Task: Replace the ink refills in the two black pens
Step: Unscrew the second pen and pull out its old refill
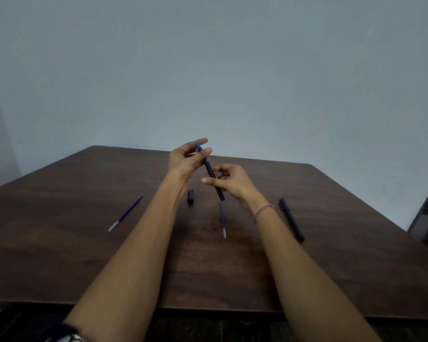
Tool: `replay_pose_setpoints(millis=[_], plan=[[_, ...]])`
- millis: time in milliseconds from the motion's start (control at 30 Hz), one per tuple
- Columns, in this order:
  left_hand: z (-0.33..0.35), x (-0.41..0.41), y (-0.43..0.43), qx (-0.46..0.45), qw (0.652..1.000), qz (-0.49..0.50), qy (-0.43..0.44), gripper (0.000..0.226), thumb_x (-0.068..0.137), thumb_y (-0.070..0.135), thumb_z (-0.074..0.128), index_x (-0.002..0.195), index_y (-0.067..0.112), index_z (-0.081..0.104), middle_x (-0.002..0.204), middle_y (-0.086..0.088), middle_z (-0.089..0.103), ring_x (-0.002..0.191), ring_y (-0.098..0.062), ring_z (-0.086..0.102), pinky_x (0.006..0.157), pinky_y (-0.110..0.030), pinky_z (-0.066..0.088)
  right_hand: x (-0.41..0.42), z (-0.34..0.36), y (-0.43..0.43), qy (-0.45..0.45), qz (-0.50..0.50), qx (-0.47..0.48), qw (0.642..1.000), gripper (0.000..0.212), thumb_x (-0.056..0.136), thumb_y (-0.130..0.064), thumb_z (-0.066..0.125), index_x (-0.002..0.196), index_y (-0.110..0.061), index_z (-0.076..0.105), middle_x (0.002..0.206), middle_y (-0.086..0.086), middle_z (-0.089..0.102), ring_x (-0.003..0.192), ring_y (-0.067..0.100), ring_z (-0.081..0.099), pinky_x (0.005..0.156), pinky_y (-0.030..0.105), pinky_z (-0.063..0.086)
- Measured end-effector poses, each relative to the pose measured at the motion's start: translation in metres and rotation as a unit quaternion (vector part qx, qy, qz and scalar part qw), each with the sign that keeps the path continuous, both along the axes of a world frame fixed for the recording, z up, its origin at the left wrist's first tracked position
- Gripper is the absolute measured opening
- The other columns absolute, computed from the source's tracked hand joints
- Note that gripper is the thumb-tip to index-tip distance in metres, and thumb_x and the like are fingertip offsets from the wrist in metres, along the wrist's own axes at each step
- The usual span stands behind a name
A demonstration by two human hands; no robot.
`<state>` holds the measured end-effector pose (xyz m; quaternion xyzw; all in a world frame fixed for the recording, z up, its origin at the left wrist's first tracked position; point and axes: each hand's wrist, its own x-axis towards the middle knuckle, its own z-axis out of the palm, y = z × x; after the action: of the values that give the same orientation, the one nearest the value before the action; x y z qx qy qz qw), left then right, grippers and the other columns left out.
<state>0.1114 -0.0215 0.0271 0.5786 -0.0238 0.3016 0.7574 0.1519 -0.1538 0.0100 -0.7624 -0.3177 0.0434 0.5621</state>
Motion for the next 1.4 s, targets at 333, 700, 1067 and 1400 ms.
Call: replay_pose_setpoints(millis=[333, 700, 1067, 1400], plan=[[0.0013, -0.0013, 0.0009, -0.070, 0.994, -0.075, 0.032, 0.022, 0.089, 0.021, 0.058, 0.106, 0.009, 0.066, 0.100, -0.007, 0.073, 0.094, -0.018, 0.069, 0.073, -0.022, 0.054, 0.0001, -0.0005, -0.0030, -0.022, -0.014, -0.007, 1.000, 0.028, 0.069, -0.030, 0.082, 0.093, -0.021, 0.070, 0.070, -0.003, 0.056, 0.065, 0.007, 0.052, 0.060, 0.017, 0.044], [-0.0041, -0.0049, 0.0002, -0.036, 0.999, -0.042, 0.002, 0.020, 0.082, 0.000, 0.065, 0.101, 0.005, 0.067, 0.090, -0.008, 0.068, 0.078, -0.016, 0.067, 0.071, -0.026, 0.058, -0.0077, 0.0020, -0.0001, 0.012, 0.007, 0.007, 1.000, 0.031, 0.093, -0.046, 0.050, 0.093, -0.023, 0.071, 0.103, 0.014, 0.067, 0.070, 0.010, 0.048, 0.066, 0.021, 0.044], [-0.0016, -0.0059, -0.0018, -0.026, 1.000, -0.014, 0.008, 0.022, 0.074, 0.004, 0.075, 0.093, 0.012, 0.066, 0.078, -0.001, 0.064, 0.069, -0.009, 0.066, 0.064, -0.020, 0.054, -0.0059, 0.0035, -0.0011, 0.069, 0.040, 0.096, 0.992, 0.018, 0.089, -0.017, 0.063, 0.102, -0.005, 0.061, 0.073, 0.004, 0.067, 0.046, 0.001, 0.047, 0.043, 0.012, 0.035], [-0.0019, -0.0060, -0.0010, -0.055, 0.998, -0.019, 0.016, 0.013, 0.085, 0.020, 0.066, 0.091, 0.008, 0.066, 0.092, -0.002, 0.067, 0.082, -0.014, 0.068, 0.063, -0.022, 0.055, -0.0052, 0.0051, -0.0003, 0.006, -0.003, 0.114, 0.993, 0.013, 0.083, -0.017, 0.071, 0.095, -0.022, 0.067, 0.072, 0.000, 0.070, 0.071, 0.010, 0.067, 0.047, 0.014, 0.040]])
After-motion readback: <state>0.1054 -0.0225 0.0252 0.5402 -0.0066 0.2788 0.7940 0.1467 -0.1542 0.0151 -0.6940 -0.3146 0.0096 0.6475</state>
